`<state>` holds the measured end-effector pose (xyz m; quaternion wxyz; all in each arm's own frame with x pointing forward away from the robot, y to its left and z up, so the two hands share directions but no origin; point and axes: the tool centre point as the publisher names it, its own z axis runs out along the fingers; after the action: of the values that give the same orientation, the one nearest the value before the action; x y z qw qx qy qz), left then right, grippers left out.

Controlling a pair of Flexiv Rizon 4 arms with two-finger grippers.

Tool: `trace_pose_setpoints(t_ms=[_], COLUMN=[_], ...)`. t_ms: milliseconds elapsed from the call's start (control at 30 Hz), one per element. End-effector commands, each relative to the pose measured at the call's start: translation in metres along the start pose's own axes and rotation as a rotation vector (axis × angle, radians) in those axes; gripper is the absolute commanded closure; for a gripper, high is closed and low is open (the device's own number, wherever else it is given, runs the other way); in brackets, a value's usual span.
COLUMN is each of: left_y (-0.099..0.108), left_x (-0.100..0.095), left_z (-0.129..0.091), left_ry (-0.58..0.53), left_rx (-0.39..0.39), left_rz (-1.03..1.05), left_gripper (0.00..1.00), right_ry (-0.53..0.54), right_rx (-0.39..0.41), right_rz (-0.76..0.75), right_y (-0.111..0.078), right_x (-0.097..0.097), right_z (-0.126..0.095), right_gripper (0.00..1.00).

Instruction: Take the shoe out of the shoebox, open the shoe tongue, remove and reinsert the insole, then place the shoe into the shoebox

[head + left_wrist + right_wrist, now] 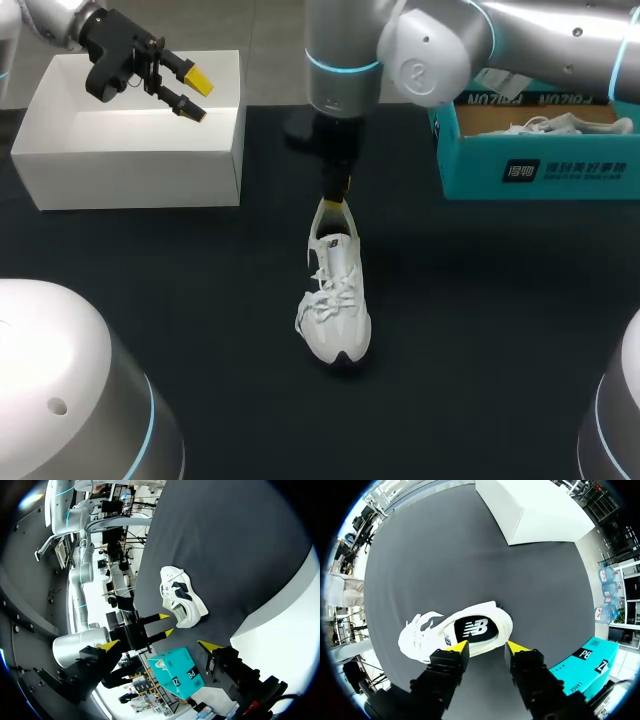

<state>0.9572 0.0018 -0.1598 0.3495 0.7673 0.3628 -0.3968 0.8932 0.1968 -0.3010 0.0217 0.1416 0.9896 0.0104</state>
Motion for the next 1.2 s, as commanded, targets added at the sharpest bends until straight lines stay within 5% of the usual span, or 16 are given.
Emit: trace_pose_setpoints(t_ms=[33,167,433,933,1100,1200], left_y=[0.0,0.0,0.0,0.0,0.0,0.0], left_x=[-0.001,-0.001,-0.001,-0.001,-0.001,-0.001], left_z=[0.0,0.0,0.0,0.0,0.0,0.0], left_ry=[0.004,0.004,0.004,0.004,0.004,0.004], left_rx=[0.002,0.002,0.002,0.002,0.002,0.002], left_rz=[0.0,0.0,0.0,0.0,0.0,0.0], left_gripper=[0.0,0.0,0.0,0.0,0.0,0.0], right_ry=[-0.007,-0.028,-0.032,-0.019,-0.009,-0.006], right_rx=[-0.002,0.009,0.019,0.001,0.009,0.005], right_rz=[-0.007,-0.034,-0.106,-0.146,-0.149,-0.151], right_y=[0.006,0.012,0.018,0.004,0.0,0.0], right_x=[-0.008,-0.018,-0.028,-0.033,-0.034,-0.034], right_z=[0.009,0.016,0.036,0.077,0.083,0.084], right_gripper=[0.36,0.26,0.23,0.29,0.53,0.53])
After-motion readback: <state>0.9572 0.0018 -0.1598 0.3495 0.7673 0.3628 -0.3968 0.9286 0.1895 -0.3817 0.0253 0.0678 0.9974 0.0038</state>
